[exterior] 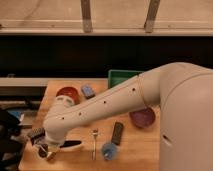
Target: Place brush in metal cup
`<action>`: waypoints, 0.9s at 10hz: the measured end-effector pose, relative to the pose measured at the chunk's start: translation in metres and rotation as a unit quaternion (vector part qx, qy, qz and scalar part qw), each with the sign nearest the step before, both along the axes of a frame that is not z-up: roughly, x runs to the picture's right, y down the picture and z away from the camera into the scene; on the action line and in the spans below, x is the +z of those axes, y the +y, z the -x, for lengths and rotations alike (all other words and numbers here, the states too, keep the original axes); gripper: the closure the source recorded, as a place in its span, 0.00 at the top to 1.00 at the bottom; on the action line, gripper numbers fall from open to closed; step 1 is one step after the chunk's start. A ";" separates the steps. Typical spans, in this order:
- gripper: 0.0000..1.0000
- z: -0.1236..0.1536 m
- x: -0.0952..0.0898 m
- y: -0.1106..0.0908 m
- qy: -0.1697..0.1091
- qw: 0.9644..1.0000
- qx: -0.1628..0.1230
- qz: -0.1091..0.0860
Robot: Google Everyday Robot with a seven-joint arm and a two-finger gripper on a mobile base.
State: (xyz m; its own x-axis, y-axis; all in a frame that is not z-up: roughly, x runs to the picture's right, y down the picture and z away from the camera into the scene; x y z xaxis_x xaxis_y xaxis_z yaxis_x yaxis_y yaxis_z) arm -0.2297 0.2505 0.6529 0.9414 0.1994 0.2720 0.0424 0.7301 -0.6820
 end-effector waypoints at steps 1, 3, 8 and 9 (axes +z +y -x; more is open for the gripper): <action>0.00 0.003 0.003 0.007 -0.004 1.000 -0.008 0.007; 0.00 0.005 0.009 0.018 -0.009 1.000 -0.020 0.021; 0.00 0.001 0.019 0.035 -0.004 0.999 -0.029 0.041; 0.00 0.001 0.022 0.035 -0.002 0.999 -0.029 0.043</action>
